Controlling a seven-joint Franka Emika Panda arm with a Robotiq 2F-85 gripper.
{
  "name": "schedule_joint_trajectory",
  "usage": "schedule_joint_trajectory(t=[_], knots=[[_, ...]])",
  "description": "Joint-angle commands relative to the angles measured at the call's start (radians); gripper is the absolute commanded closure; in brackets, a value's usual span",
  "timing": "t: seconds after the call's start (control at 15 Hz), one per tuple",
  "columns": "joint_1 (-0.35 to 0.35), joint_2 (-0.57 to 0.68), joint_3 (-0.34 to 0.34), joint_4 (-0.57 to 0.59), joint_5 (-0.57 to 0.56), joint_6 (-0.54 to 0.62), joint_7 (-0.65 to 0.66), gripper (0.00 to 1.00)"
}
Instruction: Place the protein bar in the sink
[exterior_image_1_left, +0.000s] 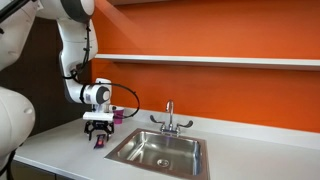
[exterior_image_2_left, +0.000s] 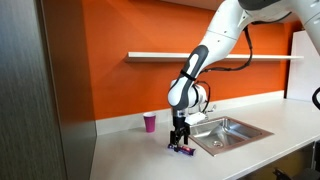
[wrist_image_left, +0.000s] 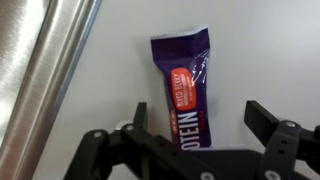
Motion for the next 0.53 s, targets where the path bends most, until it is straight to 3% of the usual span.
schedule_joint_trajectory(t=[0.0, 0.47], knots=[[-0.005, 0.014, 0.004, 0.011, -0.031, 0.011, 0.021, 0.0], [-0.004, 0.024, 0.003, 0.015, -0.032, 0.013, 0.024, 0.0]])
